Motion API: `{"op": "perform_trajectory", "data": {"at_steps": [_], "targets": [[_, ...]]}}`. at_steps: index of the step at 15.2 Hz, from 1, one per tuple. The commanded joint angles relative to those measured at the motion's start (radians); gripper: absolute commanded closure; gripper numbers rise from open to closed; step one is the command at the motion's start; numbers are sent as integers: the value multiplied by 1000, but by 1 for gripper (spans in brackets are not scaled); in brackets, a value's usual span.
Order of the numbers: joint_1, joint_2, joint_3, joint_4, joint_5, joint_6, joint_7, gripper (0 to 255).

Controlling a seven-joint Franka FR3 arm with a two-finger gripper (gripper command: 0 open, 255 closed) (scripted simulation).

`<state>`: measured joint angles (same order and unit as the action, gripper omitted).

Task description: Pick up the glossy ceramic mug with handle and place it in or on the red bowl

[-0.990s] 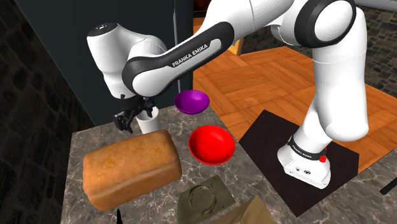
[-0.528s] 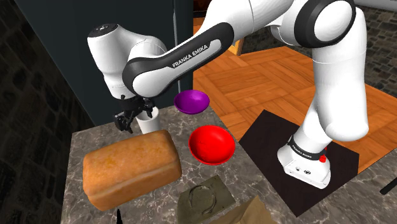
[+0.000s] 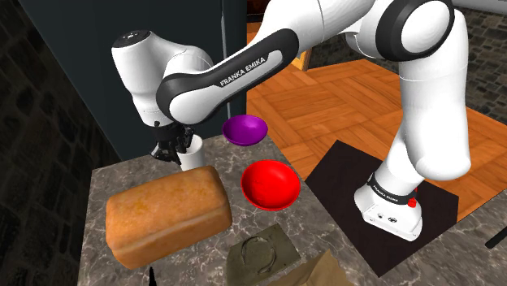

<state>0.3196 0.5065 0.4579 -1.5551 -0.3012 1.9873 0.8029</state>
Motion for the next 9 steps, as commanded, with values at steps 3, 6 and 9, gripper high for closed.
{"op": "perform_trajectory", "data": {"at_steps": [3,6,9], "targets": [[0,-5,1,7,3,-11,-2,255],[-1,-17,5,30,10,-44,-9,255],[0,-27,9,55,17,-78,-15,255]]}}
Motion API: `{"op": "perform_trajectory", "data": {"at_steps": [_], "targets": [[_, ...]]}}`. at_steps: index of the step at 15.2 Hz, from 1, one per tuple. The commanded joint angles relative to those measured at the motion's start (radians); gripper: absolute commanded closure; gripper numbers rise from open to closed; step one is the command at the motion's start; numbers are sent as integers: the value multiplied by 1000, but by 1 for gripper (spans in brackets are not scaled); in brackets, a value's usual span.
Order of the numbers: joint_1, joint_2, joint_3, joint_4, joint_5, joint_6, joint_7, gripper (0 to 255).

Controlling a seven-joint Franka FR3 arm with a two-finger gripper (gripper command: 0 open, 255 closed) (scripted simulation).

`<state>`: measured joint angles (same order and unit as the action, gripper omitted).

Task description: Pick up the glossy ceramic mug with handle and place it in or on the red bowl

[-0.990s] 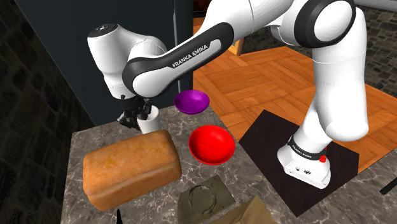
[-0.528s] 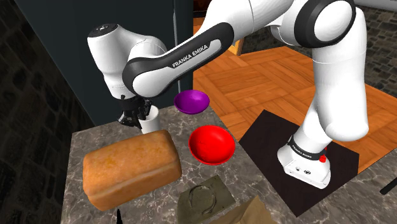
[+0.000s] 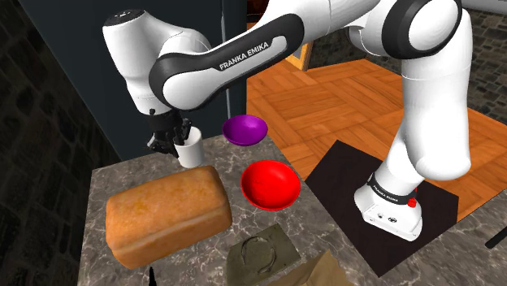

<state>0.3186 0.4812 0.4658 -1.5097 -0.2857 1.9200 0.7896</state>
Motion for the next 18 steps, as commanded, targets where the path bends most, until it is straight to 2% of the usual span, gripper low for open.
{"op": "perform_trajectory", "data": {"at_steps": [1,16,18], "targets": [[1,-5,2,18,4,-23,-4,255],[18,-24,12,195,21,-213,-29,255],[-14,-122,27,58,57,-169,-25,255]]}}
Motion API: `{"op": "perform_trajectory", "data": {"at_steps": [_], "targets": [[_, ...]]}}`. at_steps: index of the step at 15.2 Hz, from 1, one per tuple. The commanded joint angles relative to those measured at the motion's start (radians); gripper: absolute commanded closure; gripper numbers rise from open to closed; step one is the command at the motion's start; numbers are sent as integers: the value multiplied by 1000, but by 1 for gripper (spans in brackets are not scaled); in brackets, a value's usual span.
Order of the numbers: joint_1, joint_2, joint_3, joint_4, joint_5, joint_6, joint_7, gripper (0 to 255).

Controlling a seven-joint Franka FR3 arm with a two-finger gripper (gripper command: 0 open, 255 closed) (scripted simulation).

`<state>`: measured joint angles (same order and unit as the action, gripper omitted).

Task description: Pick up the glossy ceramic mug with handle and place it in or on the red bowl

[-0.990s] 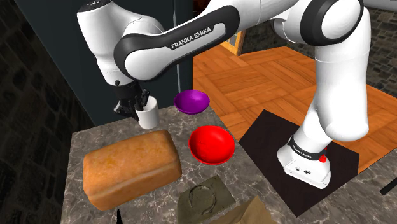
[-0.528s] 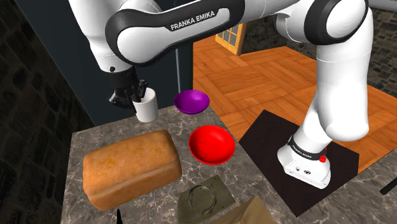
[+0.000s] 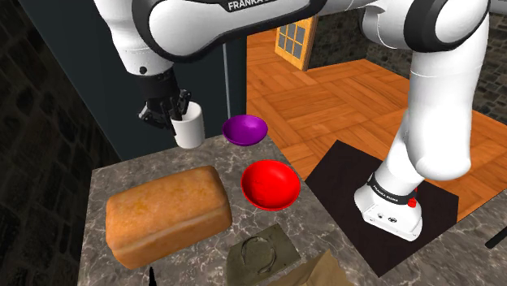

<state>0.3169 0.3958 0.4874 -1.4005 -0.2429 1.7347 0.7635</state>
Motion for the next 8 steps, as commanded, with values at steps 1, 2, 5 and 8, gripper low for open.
{"op": "perform_trajectory", "data": {"at_steps": [1,2,5,8], "targets": [[-25,-84,12,-113,33,35,1,255],[-37,-131,19,-171,53,52,-1,255],[-64,-266,32,-328,116,91,-13,255],[-75,-398,36,-466,183,115,-32,255]]}}
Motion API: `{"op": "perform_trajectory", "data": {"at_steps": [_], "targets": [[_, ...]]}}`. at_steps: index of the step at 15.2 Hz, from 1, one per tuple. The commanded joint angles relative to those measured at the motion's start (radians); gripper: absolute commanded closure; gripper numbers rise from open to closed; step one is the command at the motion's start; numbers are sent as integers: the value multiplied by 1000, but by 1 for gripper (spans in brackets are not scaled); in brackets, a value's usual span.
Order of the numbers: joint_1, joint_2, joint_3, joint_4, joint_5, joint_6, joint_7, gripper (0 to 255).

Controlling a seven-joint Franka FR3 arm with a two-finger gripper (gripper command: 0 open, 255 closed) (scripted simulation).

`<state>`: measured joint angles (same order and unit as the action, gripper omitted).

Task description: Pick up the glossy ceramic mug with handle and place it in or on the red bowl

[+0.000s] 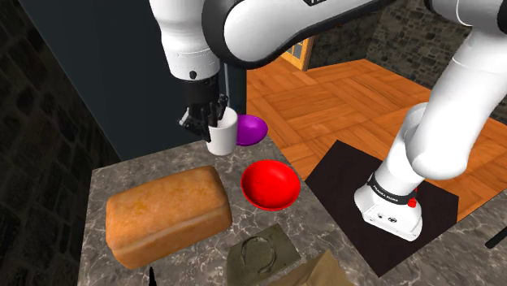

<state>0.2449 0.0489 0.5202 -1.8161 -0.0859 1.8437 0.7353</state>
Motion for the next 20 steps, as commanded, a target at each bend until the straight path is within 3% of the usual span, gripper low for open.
{"op": "perform_trajectory", "data": {"at_steps": [1,9,20], "targets": [[-3,-95,3,-92,49,10,-12,255],[50,-433,-24,-374,211,-10,-62,255],[57,-419,-4,-496,218,125,-52,255]]}}
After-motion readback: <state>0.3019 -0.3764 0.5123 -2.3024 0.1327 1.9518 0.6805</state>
